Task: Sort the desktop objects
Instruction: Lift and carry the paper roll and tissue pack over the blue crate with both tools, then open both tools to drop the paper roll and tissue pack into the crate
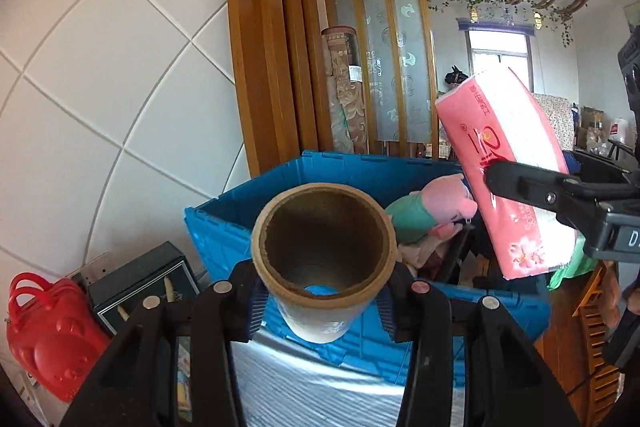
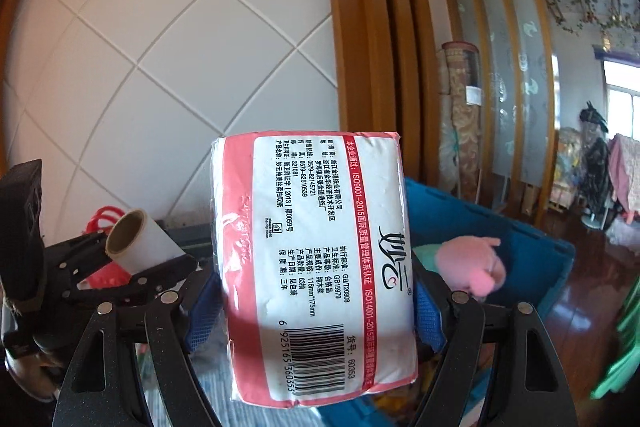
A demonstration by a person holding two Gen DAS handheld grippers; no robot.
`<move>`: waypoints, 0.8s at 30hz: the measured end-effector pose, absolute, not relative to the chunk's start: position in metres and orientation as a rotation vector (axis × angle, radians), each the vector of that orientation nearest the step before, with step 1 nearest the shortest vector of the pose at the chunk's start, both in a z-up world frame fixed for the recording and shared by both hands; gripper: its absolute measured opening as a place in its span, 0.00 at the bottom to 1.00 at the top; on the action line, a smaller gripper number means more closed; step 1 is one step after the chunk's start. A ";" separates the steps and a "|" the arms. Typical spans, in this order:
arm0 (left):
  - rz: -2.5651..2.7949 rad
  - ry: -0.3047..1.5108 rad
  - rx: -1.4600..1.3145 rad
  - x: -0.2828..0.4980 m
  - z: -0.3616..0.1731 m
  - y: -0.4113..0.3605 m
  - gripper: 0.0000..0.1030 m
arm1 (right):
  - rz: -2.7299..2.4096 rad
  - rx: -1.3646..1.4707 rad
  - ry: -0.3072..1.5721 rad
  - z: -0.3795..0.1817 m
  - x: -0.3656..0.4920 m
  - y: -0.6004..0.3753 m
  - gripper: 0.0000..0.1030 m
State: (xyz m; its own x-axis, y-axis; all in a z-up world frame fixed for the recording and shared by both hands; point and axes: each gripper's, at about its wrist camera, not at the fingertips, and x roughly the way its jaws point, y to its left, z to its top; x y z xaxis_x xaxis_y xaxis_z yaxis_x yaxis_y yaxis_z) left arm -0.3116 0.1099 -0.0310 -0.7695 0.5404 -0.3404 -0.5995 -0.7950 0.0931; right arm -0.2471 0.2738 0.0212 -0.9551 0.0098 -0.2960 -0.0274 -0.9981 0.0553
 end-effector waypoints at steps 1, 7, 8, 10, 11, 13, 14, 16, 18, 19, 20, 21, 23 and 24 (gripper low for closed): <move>2.483 0.260 -0.397 -0.318 -0.029 0.122 0.43 | 3.082 -0.468 0.097 0.023 -0.252 0.285 0.77; 2.523 0.265 -0.406 -0.347 -0.014 0.182 0.43 | 3.073 -0.481 0.137 0.023 -0.279 0.342 0.78; 2.529 0.267 -0.406 -0.352 -0.013 0.189 0.43 | 3.069 -0.484 0.140 0.023 -0.280 0.347 0.78; 2.545 0.279 -0.409 -0.360 -0.014 0.202 0.43 | 3.069 -0.486 0.152 0.021 -0.287 0.358 0.78; 2.552 0.286 -0.414 -0.365 -0.013 0.208 0.43 | 3.069 -0.484 0.159 0.021 -0.290 0.362 0.78; 2.565 0.291 -0.418 -0.374 -0.012 0.217 0.43 | 3.070 -0.481 0.173 0.022 -0.298 0.370 0.78; 2.574 0.295 -0.419 -0.376 -0.011 0.221 0.43 | 3.073 -0.479 0.178 0.023 -0.303 0.374 0.78; 2.586 0.294 -0.420 -0.387 -0.008 0.228 0.43 | 3.075 -0.468 0.177 0.026 -0.312 0.380 0.78; 2.605 0.293 -0.427 -0.396 -0.006 0.237 0.43 | 3.078 -0.469 0.178 0.028 -0.321 0.383 0.78; 2.613 0.296 -0.432 -0.401 -0.004 0.242 0.43 | 3.075 -0.472 0.177 0.030 -0.328 0.385 0.78; 2.623 0.301 -0.441 -0.408 -0.004 0.246 0.43 | 3.069 -0.476 0.175 0.030 -0.335 0.386 0.78; 2.641 0.311 -0.455 -0.416 -0.003 0.249 0.43 | 3.063 -0.483 0.171 0.032 -0.345 0.388 0.78; 2.681 0.357 -0.504 -0.434 -0.001 0.258 0.43 | 3.036 -0.491 0.177 0.035 -0.367 0.393 0.82; 2.705 0.381 -0.519 -0.441 0.000 0.262 0.44 | 3.016 -0.505 0.169 0.036 -0.378 0.395 0.85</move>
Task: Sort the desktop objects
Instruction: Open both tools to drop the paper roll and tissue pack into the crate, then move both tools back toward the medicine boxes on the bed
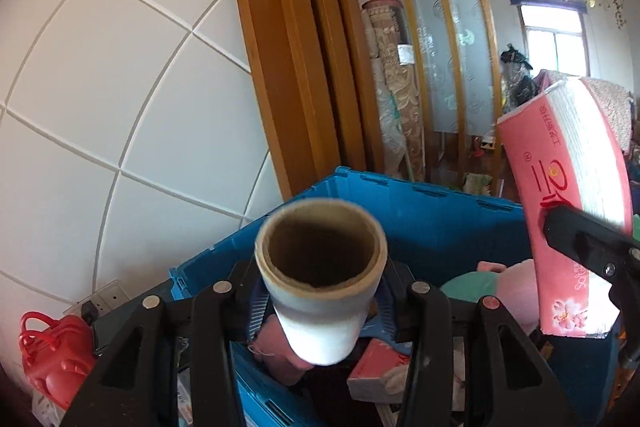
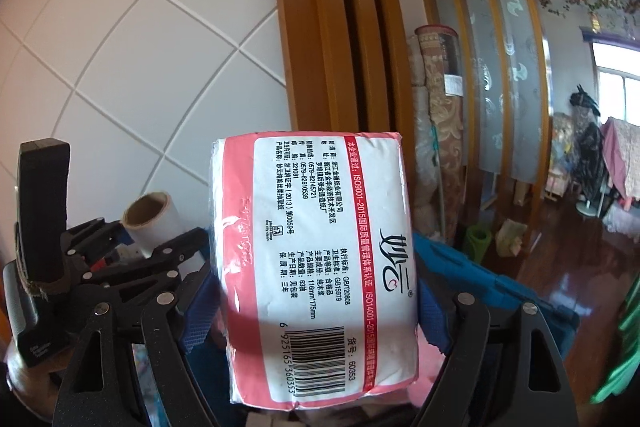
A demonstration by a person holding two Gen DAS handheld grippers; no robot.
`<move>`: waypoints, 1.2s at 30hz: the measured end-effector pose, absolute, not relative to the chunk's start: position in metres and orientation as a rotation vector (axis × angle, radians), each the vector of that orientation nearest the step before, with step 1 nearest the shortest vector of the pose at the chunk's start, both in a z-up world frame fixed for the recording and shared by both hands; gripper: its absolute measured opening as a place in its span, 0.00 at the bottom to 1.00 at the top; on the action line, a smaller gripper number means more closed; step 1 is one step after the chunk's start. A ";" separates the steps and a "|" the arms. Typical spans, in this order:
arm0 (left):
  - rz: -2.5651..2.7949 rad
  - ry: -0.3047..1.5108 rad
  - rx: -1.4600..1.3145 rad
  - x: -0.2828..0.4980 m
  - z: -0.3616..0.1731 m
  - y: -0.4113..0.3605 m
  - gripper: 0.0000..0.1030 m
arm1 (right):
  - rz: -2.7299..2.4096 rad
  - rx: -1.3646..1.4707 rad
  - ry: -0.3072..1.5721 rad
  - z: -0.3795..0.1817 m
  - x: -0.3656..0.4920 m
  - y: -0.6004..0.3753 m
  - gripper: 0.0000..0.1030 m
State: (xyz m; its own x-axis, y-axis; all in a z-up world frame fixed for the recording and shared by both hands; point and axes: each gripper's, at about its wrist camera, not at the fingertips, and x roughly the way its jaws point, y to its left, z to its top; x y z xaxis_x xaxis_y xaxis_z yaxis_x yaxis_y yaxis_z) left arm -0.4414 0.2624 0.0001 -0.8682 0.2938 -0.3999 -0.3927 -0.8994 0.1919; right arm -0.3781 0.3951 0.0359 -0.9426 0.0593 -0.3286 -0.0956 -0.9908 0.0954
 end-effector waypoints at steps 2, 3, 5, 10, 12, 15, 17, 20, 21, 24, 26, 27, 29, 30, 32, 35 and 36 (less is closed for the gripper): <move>2.747 0.416 -0.527 -0.453 0.003 0.267 0.60 | 2.999 -0.505 0.179 0.038 -0.391 0.400 0.88; 2.767 0.422 -0.518 -0.457 0.005 0.270 0.65 | 2.998 -0.485 0.204 0.038 -0.390 0.403 0.90; 2.797 0.407 -0.502 -0.463 0.009 0.269 0.74 | 2.990 -0.438 0.222 0.040 -0.386 0.407 0.93; 2.816 0.387 -0.484 -0.467 0.010 0.266 0.74 | 3.005 -0.372 0.263 0.039 -0.370 0.417 0.97; 2.822 0.384 -0.478 -0.468 0.008 0.265 0.74 | 3.011 -0.356 0.290 0.036 -0.363 0.421 0.99; 2.822 0.389 -0.476 -0.468 0.008 0.268 0.74 | 3.027 -0.330 0.316 0.036 -0.354 0.424 0.99; 2.830 0.390 -0.466 -0.466 0.008 0.270 0.74 | 3.035 -0.320 0.317 0.037 -0.349 0.423 0.99; 2.839 0.383 -0.458 -0.461 0.007 0.268 0.74 | 3.052 -0.318 0.309 0.039 -0.345 0.423 0.99; 2.846 0.387 -0.454 -0.458 0.005 0.267 0.74 | 3.057 -0.319 0.303 0.039 -0.343 0.422 0.99; 2.868 0.395 -0.452 -0.451 0.002 0.263 0.74 | 3.090 -0.337 0.288 0.035 -0.340 0.417 0.99; 2.882 0.385 -0.457 -0.445 0.000 0.256 0.74 | 3.110 -0.345 0.281 0.031 -0.338 0.413 0.99; 2.890 0.377 -0.461 -0.442 -0.002 0.252 0.74 | 3.120 -0.349 0.282 0.030 -0.337 0.411 0.99; 2.908 0.362 -0.463 -0.436 -0.004 0.241 0.74 | 3.132 -0.348 0.281 0.028 -0.333 0.406 0.99; 2.918 0.360 -0.464 -0.433 -0.005 0.236 0.74 | 3.138 -0.352 0.280 0.027 -0.332 0.403 0.99; 2.944 0.346 -0.466 -0.426 -0.009 0.221 0.74 | 3.157 -0.363 0.274 0.025 -0.329 0.395 0.99; 2.984 0.276 -0.463 -0.410 -0.016 0.193 0.74 | 3.175 -0.349 0.229 0.024 -0.320 0.377 1.00; 2.996 0.262 -0.463 -0.404 -0.020 0.183 0.74 | 3.183 -0.339 0.215 0.023 -0.317 0.371 1.00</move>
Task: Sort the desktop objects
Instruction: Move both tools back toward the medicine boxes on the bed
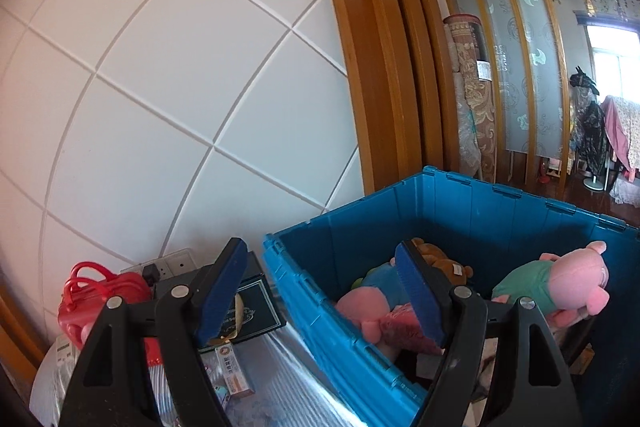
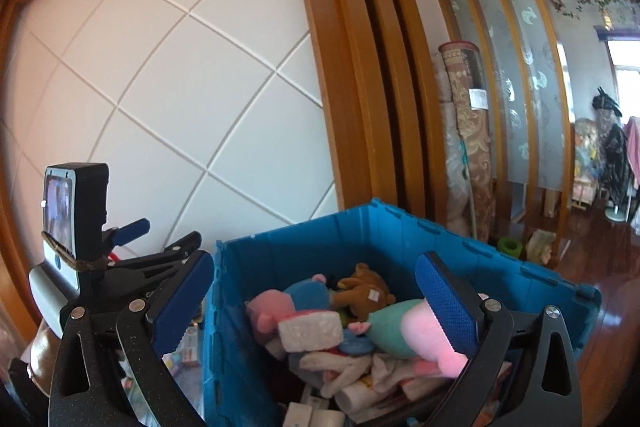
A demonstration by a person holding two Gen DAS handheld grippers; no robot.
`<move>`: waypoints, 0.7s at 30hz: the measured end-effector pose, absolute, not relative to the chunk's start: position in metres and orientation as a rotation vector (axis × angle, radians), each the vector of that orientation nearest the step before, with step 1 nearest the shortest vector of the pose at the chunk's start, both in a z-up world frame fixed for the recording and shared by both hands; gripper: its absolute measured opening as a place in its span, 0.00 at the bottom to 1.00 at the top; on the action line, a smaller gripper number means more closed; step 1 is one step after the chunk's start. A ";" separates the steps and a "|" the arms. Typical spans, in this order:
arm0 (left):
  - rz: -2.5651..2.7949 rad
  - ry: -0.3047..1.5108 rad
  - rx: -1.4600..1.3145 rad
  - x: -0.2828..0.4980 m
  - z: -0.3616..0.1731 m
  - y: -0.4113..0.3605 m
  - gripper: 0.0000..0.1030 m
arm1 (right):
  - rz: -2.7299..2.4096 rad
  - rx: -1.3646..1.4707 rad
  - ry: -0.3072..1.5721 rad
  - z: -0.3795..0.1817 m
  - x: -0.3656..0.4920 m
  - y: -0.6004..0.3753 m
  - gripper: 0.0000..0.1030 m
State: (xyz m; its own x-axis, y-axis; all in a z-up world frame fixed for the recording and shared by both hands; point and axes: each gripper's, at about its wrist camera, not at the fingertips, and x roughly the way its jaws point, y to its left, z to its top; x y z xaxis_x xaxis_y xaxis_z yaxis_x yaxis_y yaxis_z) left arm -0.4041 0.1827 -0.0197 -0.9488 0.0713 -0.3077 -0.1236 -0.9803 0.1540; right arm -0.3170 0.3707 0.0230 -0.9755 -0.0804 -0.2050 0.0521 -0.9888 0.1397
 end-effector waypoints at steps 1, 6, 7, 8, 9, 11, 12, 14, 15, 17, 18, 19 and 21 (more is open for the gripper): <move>3.008 0.255 -0.463 -0.398 -0.025 0.172 0.74 | -3.052 0.308 -0.190 0.022 -0.313 0.363 1.00; 3.070 0.249 -0.521 -0.369 -0.057 0.111 0.74 | -3.017 0.247 -0.114 0.015 -0.306 0.315 1.00; 3.085 0.246 -0.543 -0.363 -0.066 0.097 0.74 | -3.008 0.272 -0.092 0.015 -0.308 0.301 1.00; 3.104 0.245 -0.571 -0.358 -0.074 0.081 0.74 | -2.994 0.288 -0.078 0.015 -0.309 0.289 1.00; 3.115 0.246 -0.600 -0.353 -0.082 0.065 0.74 | -2.962 0.310 -0.066 0.013 -0.312 0.275 1.00; 3.157 0.277 -0.667 -0.346 -0.098 0.033 0.74 | -2.909 0.386 -0.030 0.009 -0.316 0.245 1.00; 3.170 0.292 -0.694 -0.343 -0.105 0.017 0.74 | -2.888 0.398 -0.011 0.008 -0.317 0.230 1.00; 3.213 0.300 -0.746 -0.336 -0.116 -0.015 0.74 | -2.852 0.392 0.029 0.005 -0.316 0.200 1.00; 3.227 0.289 -0.776 -0.332 -0.120 -0.032 0.74 | -2.832 0.386 0.043 0.003 -0.316 0.185 1.00; 3.248 0.270 -0.816 -0.322 -0.131 -0.062 0.74 | -2.790 0.402 0.056 -0.004 -0.320 0.160 1.00; 3.259 0.272 -0.845 -0.318 -0.137 -0.076 0.74 | -2.760 0.422 0.059 -0.010 -0.322 0.149 1.00; 3.258 0.282 -0.873 -0.314 -0.144 -0.087 0.74 | -2.724 0.449 0.062 -0.018 -0.326 0.138 1.00; 3.255 0.319 -0.930 -0.308 -0.159 -0.106 0.74 | -2.677 0.508 0.070 -0.037 -0.331 0.119 1.00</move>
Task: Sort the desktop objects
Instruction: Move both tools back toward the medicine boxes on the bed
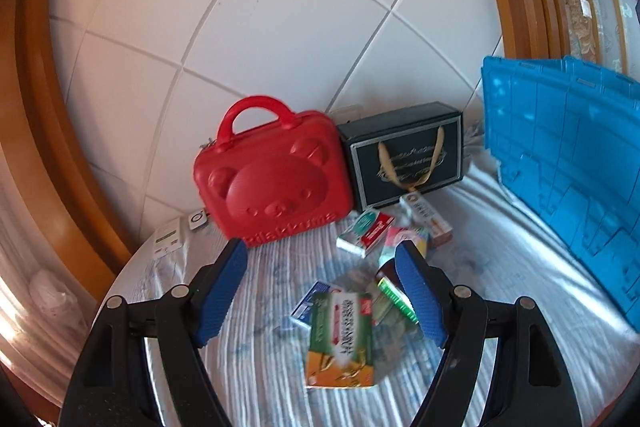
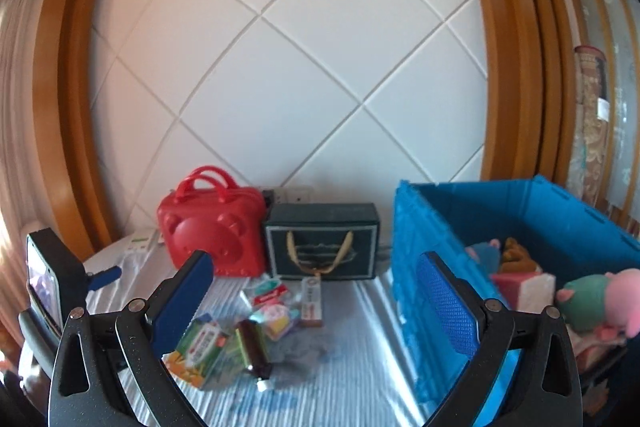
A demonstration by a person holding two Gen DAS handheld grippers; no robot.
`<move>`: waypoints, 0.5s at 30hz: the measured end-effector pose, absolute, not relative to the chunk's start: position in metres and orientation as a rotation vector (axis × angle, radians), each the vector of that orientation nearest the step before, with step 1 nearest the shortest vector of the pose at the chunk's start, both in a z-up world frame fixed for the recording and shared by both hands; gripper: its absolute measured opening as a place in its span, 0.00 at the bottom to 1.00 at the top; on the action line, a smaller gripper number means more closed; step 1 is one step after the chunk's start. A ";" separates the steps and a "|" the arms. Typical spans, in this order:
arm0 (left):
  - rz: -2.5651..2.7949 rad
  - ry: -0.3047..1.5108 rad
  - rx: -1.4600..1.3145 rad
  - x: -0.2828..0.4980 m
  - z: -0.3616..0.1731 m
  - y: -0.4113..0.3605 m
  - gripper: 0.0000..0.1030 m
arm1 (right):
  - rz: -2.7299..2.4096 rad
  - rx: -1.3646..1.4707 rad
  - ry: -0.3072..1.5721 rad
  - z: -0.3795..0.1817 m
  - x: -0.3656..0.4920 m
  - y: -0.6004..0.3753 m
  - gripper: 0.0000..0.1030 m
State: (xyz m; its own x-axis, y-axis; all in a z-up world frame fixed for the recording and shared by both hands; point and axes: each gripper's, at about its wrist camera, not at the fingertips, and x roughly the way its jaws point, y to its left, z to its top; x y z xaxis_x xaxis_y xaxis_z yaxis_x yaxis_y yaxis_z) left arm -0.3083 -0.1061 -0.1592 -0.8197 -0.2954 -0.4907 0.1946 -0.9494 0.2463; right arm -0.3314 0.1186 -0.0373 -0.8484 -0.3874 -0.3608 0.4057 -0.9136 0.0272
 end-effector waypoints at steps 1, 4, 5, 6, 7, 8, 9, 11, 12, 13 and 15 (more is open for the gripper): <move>-2.753 -0.280 0.796 -0.305 -0.167 -0.114 0.74 | -2.661 0.539 0.077 -0.049 -0.334 0.109 1.00; -2.750 -0.282 0.841 -0.297 -0.189 -0.129 0.74 | -2.616 0.618 0.102 -0.083 -0.343 0.086 1.00; -2.748 -0.279 0.866 -0.299 -0.196 -0.132 0.74 | -2.593 0.657 0.119 -0.095 -0.347 0.079 1.00; -2.742 -0.274 0.891 -0.299 -0.203 -0.133 0.74 | -2.565 0.705 0.138 -0.107 -0.352 0.072 1.00; -2.742 -0.263 0.910 -0.300 -0.210 -0.135 0.74 | -2.534 0.743 0.152 -0.117 -0.356 0.066 1.00; -2.741 -0.251 0.931 -0.299 -0.218 -0.137 0.74 | -2.511 0.771 0.166 -0.127 -0.360 0.061 1.00; -2.743 -0.238 0.952 -0.300 -0.225 -0.138 0.74 | -2.496 0.798 0.187 -0.136 -0.365 0.055 1.00; -2.749 -0.229 0.977 -0.304 -0.239 -0.138 0.74 | -2.462 0.831 0.218 -0.153 -0.373 0.045 1.00; -2.739 -0.234 0.995 -0.307 -0.246 -0.139 0.74 | -2.449 0.847 0.230 -0.161 -0.375 0.041 1.00; -2.728 -0.231 1.014 -0.311 -0.252 -0.139 0.74 | -2.429 0.873 0.248 -0.170 -0.381 0.037 1.00; -2.721 -0.202 1.037 -0.316 -0.263 -0.142 0.74 | -2.384 0.903 0.269 -0.185 -0.390 0.030 1.00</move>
